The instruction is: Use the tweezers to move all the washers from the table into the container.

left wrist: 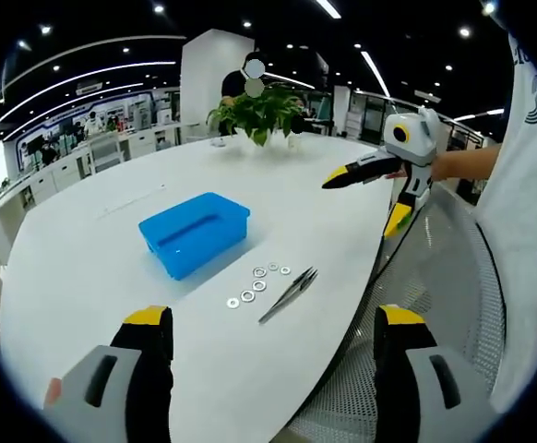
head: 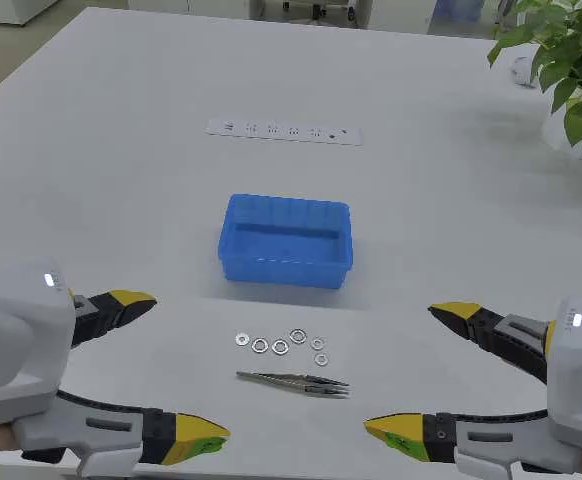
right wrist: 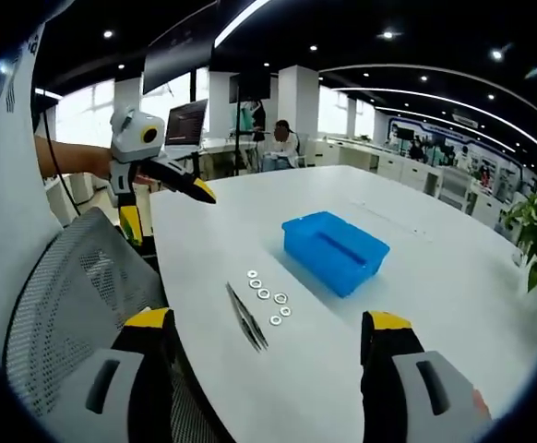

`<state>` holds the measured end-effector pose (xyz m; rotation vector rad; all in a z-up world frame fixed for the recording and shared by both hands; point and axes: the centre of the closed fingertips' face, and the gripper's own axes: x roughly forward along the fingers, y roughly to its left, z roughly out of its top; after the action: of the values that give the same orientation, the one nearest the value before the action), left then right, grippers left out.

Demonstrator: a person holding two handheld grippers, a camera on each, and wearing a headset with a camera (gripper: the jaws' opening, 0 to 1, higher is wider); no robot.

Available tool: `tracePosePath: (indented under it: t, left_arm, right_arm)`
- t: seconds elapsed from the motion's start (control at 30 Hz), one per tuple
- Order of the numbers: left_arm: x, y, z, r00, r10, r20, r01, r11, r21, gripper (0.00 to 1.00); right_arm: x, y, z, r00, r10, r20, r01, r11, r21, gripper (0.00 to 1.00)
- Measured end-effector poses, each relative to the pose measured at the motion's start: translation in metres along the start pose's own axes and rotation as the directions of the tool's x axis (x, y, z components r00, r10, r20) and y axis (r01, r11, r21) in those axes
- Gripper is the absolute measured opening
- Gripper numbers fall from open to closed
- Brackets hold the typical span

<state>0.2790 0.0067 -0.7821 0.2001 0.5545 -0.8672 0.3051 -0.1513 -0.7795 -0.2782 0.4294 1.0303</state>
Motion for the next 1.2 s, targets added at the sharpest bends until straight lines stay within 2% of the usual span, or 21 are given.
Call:
tracePosePath:
  t: [0.7,0.87,1.0,1.1,1.2]
  left_arm:
    - [0.0002,-0.0028,-0.0005,0.9999,-0.007,-0.012,0.007,1.0,0.008,0.96]
    - [0.0009,-0.0043,-0.0063,0.9993,-0.009,-0.037,0.01,1.0,0.018,0.96]
    - [0.0005,-0.0048,-0.006,0.9994,-0.009,-0.033,0.009,1.0,0.011,0.95]
    - [-0.0005,-0.0039,-0.002,0.9999,-0.006,-0.013,0.006,1.0,0.002,0.95]
    - [-0.0014,-0.0019,-0.0028,0.9998,0.002,-0.019,-0.002,1.0,0.005,0.95]
  right_arm:
    - [-0.0027,-0.0002,-0.0021,1.0,0.0,-0.007,0.0,1.0,-0.001,0.86]
    - [-0.0026,0.0008,-0.0032,1.0,0.001,-0.01,-0.001,1.0,0.002,0.86]
    - [-0.003,0.0021,-0.0028,1.0,0.006,-0.003,-0.006,1.0,0.01,0.85]
    - [-0.0029,0.0017,-0.0047,0.9999,0.004,-0.012,-0.003,1.0,0.008,0.85]
    - [-0.0028,0.0024,-0.0035,0.9999,0.005,-0.009,-0.005,1.0,0.01,0.85]
